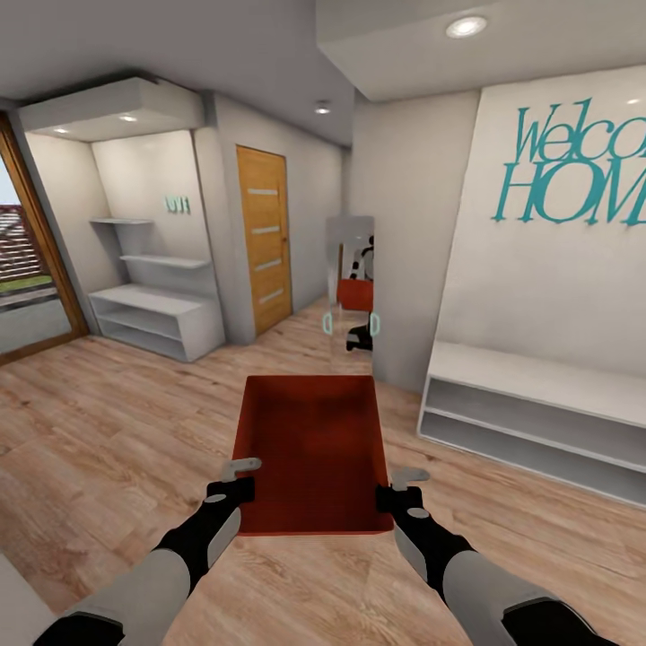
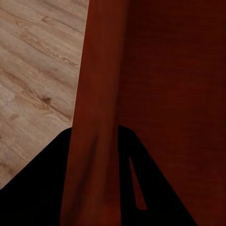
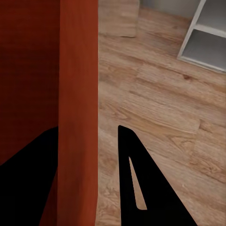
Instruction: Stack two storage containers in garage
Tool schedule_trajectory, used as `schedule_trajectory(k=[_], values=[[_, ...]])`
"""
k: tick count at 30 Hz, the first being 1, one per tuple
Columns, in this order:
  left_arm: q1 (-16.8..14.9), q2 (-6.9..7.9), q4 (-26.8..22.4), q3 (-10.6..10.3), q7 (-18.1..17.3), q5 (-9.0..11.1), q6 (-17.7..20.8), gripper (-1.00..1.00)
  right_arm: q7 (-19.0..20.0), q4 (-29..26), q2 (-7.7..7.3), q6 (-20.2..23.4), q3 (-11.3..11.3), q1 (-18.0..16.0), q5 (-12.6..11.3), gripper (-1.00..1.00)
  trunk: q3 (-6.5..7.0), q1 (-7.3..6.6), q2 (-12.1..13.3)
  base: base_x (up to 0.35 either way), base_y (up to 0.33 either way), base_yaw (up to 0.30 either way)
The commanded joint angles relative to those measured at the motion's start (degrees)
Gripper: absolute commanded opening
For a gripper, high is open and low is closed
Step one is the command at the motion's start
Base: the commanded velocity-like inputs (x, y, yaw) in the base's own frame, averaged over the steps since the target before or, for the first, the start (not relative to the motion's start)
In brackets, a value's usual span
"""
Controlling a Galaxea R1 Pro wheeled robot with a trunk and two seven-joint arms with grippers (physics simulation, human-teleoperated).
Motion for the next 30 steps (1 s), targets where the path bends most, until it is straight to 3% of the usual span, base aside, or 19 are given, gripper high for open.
schedule_trajectory(k=[1,30], values=[[-0.07,2.75,-0.21,3.15,1.21,-0.42,0.39,-1.0,-0.29,-0.04,-0.02,-0.17,0.21,-0.04,-0.59,-1.0,-0.11,0.07,-0.12,0.323,0.0,0.044],[-0.07,2.74,-0.26,3.15,1.21,-0.43,0.35,-1.0,-0.3,-0.04,-0.02,-0.22,0.2,-0.04,-0.57,-1.0,-0.11,0.07,-0.12,0.323,0.0,0.258]])
